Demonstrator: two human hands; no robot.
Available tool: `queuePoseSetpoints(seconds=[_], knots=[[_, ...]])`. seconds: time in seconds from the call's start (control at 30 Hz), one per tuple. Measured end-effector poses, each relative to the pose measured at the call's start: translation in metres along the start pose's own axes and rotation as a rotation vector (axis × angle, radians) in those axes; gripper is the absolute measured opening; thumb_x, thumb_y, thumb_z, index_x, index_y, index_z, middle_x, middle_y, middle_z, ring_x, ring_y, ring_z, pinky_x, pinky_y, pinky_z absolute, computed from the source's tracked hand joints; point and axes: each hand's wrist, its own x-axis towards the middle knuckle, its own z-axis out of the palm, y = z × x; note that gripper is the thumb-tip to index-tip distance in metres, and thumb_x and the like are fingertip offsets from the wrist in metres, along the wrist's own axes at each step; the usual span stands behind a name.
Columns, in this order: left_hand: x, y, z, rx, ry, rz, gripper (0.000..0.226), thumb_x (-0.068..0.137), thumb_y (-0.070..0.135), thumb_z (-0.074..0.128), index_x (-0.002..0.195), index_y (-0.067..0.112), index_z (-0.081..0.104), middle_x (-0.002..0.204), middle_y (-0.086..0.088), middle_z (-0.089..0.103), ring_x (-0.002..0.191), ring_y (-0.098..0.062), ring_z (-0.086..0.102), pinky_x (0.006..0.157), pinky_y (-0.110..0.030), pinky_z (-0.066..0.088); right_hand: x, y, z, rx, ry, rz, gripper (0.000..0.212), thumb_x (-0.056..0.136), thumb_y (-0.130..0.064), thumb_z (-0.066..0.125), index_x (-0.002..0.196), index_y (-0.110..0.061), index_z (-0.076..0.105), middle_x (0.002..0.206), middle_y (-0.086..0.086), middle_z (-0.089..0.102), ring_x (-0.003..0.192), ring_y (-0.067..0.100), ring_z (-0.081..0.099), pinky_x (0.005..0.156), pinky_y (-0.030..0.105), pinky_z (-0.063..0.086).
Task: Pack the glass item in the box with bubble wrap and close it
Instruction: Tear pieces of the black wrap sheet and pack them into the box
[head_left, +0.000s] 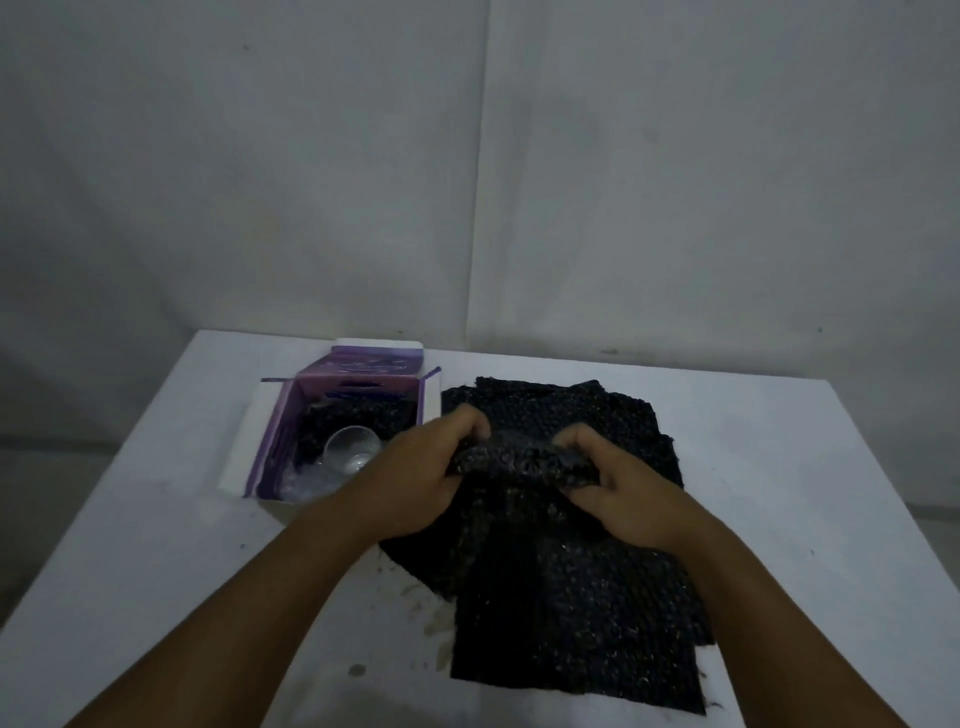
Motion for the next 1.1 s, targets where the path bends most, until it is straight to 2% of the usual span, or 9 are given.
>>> queuePoseSetpoints(seconds=[0.13,0.27,0.4,0.5,0.6,0.67,0.77,0.93,1.1], knots=[[-0.018,-0.007,-0.038,0.007,0.179,-0.047,0.053,0.078,-0.001,0.062,0.115,0.034,0.043,0.113,0.010,0.059,0.102,-0.008,0.058,0.086,-0.025,0.049,0.022,-0.042,0.007,0.268,-0.017,-0.047,0.050,0.096,0.005,0.050,0.123,-0.036,0.056,0.112,-0.014,0.064,0.078,0.005,0.063,0.061,0.020,0.050],[-0.031,-0.024,-0.074,0.039,0.364,-0.045,0.050,0.079,0.003,0.062,0.114,0.034,0.045,0.109,0.007,0.061,0.098,-0.012,0.058,0.081,-0.031,0.049,0.058,-0.076,0.023,0.388,0.029,-0.098,0.027,0.095,0.003,0.053,0.111,-0.017,0.064,0.094,0.002,0.067,0.080,0.019,0.060,0.072,0.031,0.048],[-0.043,-0.058,-0.104,0.223,0.456,-0.082,0.052,0.077,0.018,0.070,0.121,0.031,0.046,0.117,0.010,0.055,0.100,-0.011,0.054,0.083,-0.031,0.047,0.097,-0.104,0.043,0.349,-0.041,-0.111,0.028,0.085,-0.037,0.058,0.108,-0.024,0.067,0.114,0.009,0.067,0.112,0.031,0.061,0.097,0.048,0.043],[-0.054,-0.090,-0.112,0.302,0.285,-0.102,0.062,0.077,0.040,0.068,0.132,0.032,0.039,0.116,0.008,0.048,0.100,-0.012,0.052,0.084,-0.035,0.048,0.124,-0.110,0.057,0.119,-0.042,-0.071,0.027,0.092,-0.036,0.043,0.108,-0.040,0.065,0.116,0.001,0.065,0.108,0.024,0.061,0.095,0.047,0.046],[-0.064,-0.117,-0.111,0.358,0.136,-0.065,0.055,0.083,0.039,0.044,0.136,0.027,0.036,0.114,0.004,0.042,0.101,-0.015,0.044,0.089,-0.039,0.041,0.142,-0.101,0.072,-0.189,-0.079,-0.124,0.045,0.093,-0.021,0.049,0.129,-0.047,0.042,0.114,0.006,0.062,0.089,0.025,0.060,0.082,0.044,0.049],[-0.065,-0.128,-0.112,0.438,0.052,-0.057,0.054,0.081,0.033,0.038,0.134,0.027,0.043,0.118,0.005,0.042,0.105,-0.015,0.039,0.094,-0.038,0.036,0.153,-0.092,0.082,-0.545,-0.091,-0.172,0.065,0.090,-0.021,0.059,0.142,-0.044,0.028,0.119,0.007,0.058,0.106,0.026,0.052,0.090,0.042,0.039],[-0.058,-0.133,-0.112,0.536,-0.109,-0.005,0.049,0.074,0.018,0.051,0.119,0.036,0.060,0.114,0.009,0.051,0.107,-0.015,0.037,0.093,-0.034,0.035,0.165,-0.090,0.098,-0.960,-0.162,-0.277,0.046,0.088,-0.025,0.065,0.131,-0.035,0.053,0.111,0.009,0.058,0.111,0.029,0.043,0.081,0.037,0.030],[-0.041,-0.128,-0.102,0.629,-0.442,0.082,0.047,0.078,0.005,0.056,0.112,0.033,0.071,0.106,0.002,0.069,0.097,-0.017,0.056,0.087,-0.028,0.044,0.171,-0.095,0.121,-1.146,-0.482,-0.310,0.044,0.086,-0.004,0.059,0.125,-0.024,0.064,0.114,0.010,0.065,0.102,0.031,0.054,0.081,0.034,0.047],[-0.016,-0.135,-0.080,0.632,-0.803,-0.208,0.042,0.090,0.006,0.055,0.128,0.021,0.061,0.127,-0.005,0.061,0.109,-0.027,0.057,0.093,-0.034,0.047,0.175,-0.088,0.136,-1.400,-0.605,-0.254,0.027,0.092,-0.005,0.050,0.116,-0.011,0.063,0.109,0.009,0.067,0.094,0.029,0.062,0.078,0.035,0.047]])
